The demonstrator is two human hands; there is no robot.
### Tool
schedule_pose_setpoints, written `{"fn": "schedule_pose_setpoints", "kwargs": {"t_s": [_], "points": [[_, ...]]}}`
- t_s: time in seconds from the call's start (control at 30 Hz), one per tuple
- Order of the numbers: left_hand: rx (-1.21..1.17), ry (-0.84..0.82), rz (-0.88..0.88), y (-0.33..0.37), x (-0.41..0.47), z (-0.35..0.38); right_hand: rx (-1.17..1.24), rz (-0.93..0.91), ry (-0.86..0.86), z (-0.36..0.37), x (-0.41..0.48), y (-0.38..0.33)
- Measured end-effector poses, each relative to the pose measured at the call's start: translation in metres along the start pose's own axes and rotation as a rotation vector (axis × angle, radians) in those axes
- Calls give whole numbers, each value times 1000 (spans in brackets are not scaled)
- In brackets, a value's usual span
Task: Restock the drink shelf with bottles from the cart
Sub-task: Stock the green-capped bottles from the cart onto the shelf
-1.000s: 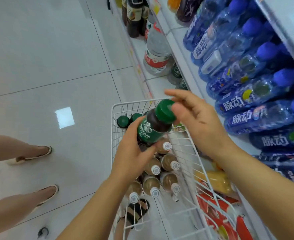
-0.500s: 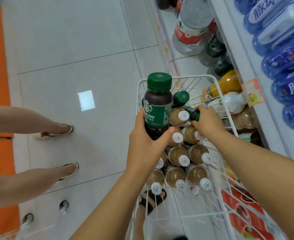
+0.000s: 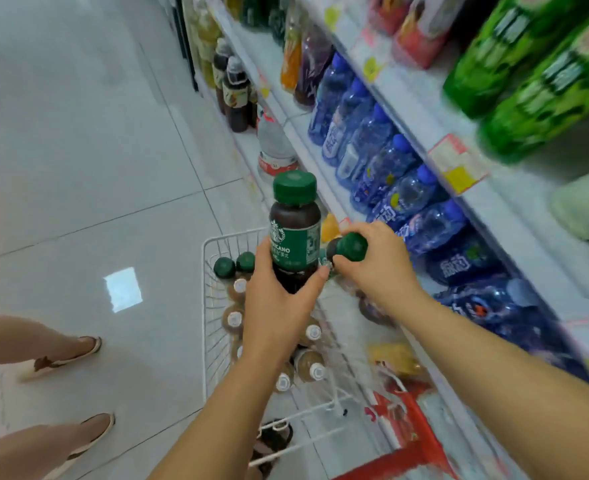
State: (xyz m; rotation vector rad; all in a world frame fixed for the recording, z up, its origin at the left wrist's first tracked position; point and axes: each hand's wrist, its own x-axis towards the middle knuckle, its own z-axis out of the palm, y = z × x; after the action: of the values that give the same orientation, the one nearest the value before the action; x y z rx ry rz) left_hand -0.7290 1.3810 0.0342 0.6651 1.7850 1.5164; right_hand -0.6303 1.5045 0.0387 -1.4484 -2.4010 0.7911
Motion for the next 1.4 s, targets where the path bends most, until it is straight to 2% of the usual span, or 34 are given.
{"fn": "schedule_pose_setpoints", "kwargs": {"t_s": [0.2,0.37,0.57,0.7,0.83,1.03,1.23,1.4], "points": [[-61,-273,310,145,-61,57,93,1,383,-185,-106,-42],[-123,-496,586,242,-133,101,116,-41,713,-304,-205,-65],[-258,-737,893,315,-218,142,102,-130,1083,-382,-314,-75],[-331,-933,973,347,-262,176,71,-130,1261,-416,-370,-71],[-332,-1059,946,351,-295,212,25,-63,1345,-440,-409,-54],[-289,-1129,859,338,-315,255,-90,85,1369,-460,-419,-16],[-252,-1093,760,338,-312,282,-27,235,1271,-482,-396,8],[-247,-1059,691,341,-303,298,-129,360,1218,-499,-385,17]]}}
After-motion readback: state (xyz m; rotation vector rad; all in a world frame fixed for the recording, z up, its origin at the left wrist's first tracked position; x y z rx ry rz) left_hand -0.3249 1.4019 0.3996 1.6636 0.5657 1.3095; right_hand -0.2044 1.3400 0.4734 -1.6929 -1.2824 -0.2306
